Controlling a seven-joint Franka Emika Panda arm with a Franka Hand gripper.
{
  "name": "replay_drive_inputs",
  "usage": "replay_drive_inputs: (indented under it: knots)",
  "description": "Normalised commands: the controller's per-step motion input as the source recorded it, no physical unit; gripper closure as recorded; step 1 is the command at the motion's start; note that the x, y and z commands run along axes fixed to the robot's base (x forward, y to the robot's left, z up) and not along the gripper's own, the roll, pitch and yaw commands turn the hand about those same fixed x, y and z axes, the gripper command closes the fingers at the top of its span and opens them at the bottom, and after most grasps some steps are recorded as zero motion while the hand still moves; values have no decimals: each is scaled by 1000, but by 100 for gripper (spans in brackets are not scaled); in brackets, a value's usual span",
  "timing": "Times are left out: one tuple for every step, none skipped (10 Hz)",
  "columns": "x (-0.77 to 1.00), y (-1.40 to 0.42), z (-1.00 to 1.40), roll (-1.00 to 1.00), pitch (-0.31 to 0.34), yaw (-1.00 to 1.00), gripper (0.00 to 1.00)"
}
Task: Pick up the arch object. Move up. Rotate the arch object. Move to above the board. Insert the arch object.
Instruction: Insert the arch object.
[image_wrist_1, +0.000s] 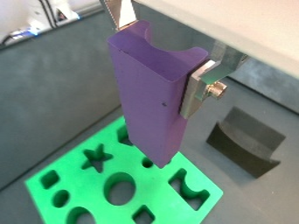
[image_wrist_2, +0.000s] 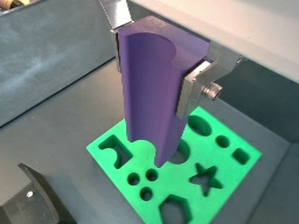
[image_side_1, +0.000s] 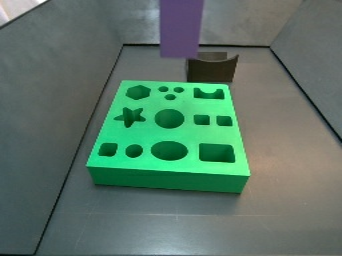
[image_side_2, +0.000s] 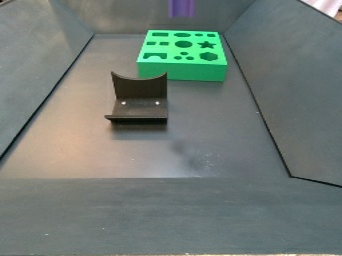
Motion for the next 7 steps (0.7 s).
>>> replay_drive_inputs:
  knots:
    - [1000, 286, -1000, 0, 0, -180, 100]
    - [1000, 326, -817, -21, 0, -234, 100]
    - [1000, 343, -626, 0, 7, -171, 100]
    - [1000, 211, -331, 0, 117, -49, 100]
    - [729, -77, 11, 50, 231, -49, 100]
    - [440, -174, 120, 131, 290, 0, 100]
    - [697, -220, 497, 283, 323, 0, 100]
